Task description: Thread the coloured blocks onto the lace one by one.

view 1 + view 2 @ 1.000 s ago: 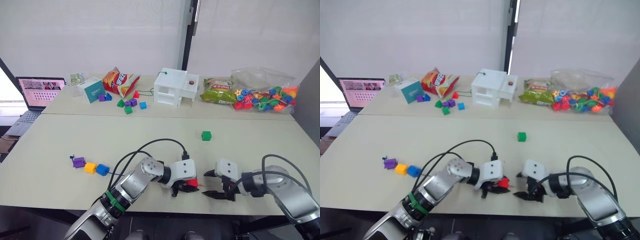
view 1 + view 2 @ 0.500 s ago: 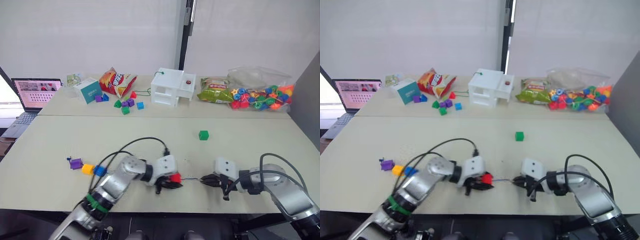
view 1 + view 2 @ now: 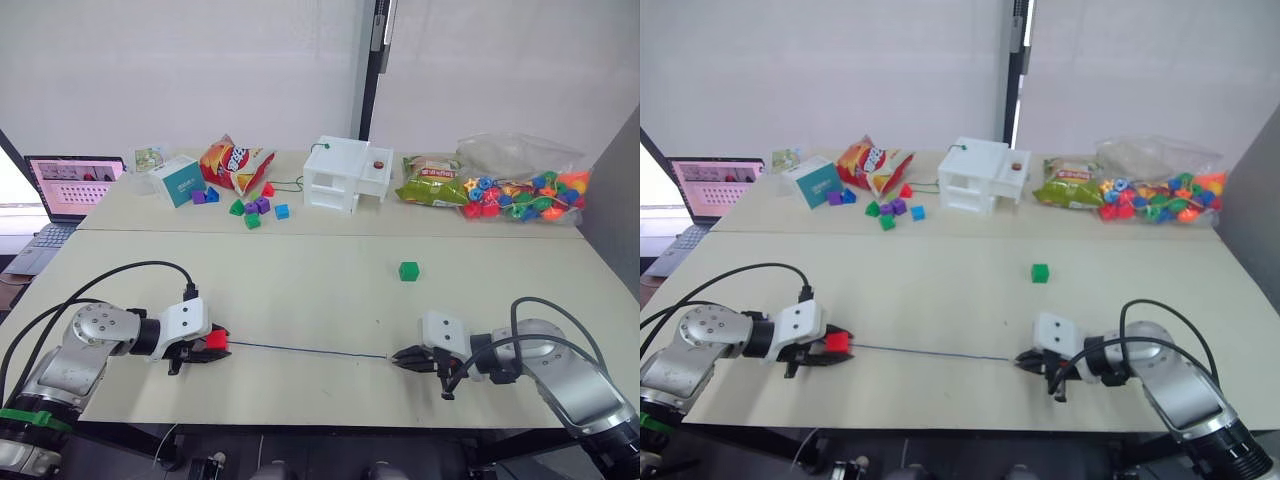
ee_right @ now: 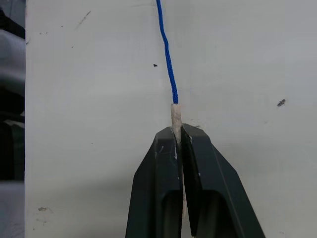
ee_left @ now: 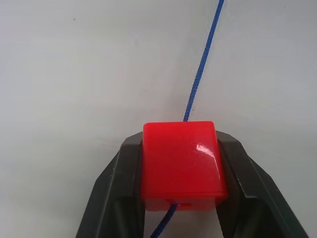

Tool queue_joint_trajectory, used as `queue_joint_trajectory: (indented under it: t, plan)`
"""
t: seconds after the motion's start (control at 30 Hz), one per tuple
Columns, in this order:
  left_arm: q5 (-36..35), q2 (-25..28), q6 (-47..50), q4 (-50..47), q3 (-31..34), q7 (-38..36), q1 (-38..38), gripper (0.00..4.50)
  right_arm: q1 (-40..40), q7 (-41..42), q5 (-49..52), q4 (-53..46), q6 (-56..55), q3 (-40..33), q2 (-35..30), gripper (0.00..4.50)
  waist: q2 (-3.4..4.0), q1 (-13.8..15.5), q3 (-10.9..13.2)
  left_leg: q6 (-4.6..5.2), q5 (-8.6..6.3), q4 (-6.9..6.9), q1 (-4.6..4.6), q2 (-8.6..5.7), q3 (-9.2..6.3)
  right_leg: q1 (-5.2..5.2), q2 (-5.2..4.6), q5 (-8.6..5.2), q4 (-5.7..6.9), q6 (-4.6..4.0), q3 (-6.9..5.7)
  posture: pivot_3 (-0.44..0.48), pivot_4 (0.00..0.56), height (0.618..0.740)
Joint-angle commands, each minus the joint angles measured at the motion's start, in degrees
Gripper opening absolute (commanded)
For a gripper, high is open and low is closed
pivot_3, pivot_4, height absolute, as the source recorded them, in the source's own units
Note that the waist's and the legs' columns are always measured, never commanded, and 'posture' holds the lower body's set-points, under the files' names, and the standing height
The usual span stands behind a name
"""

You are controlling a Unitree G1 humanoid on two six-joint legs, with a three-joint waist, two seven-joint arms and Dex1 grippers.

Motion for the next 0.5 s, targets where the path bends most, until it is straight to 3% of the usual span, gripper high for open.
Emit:
queue_joint_trajectory:
  t: [0.03,0.1,0.2,0.27,0.5]
  plan:
    - [-3.7,0.6,6.4,-5.9,2.1,-0.7,-1.6,3.21,-1.6,0.7,0.5,-2.2,1.5,0.0,-0.8,0.00,0.00,0.1,0.0,0.00,0.00,0.01,-0.09,0.00,0.00,-0.09,0.02,0.00,0.02,0.00,-0.01,0.000,0.150,0.740]
    - [-7.1,-2.1,12.0,-11.8,0.9,0.4,-3.2,3.82,-2.3,0.7,0.4,-2.5,2.7,0.5,-0.7,0.00,-0.01,0.4,0.0,0.00,0.00,0.08,-0.22,-0.02,-0.01,-0.19,0.03,0.01,0.05,0.01,-0.02,0.000,0.150,0.740]
    - [-10.6,-8.3,18.9,-20.4,-3.0,3.1,-4.1,3.82,-3.3,0.8,-0.4,-2.2,3.8,1.5,-0.7,0.00,-0.01,0.8,0.0,0.02,0.00,0.18,-0.25,-0.06,0.00,-0.11,0.00,0.04,0.03,0.08,-0.03,0.000,0.150,0.740]
    - [-7.8,-14.3,19.1,-22.4,-7.8,7.0,-5.1,3.82,-3.9,0.8,-0.8,-2.0,4.2,2.4,-0.8,0.00,-0.01,0.8,0.0,0.05,-0.03,0.21,-0.23,-0.09,0.00,-0.04,-0.01,0.05,0.01,0.10,-0.03,0.000,0.150,0.740]
    - [2.9,-30.1,12.3,-11.6,-18.9,15.6,-11.1,3.82,-5.6,0.5,-2.6,-2.0,5.4,4.8,-0.6,0.00,-0.04,0.7,0.0,0.05,-0.01,0.28,-0.18,-0.10,0.00,0.01,0.13,0.06,0.04,0.10,-0.01,0.000,0.150,0.740]
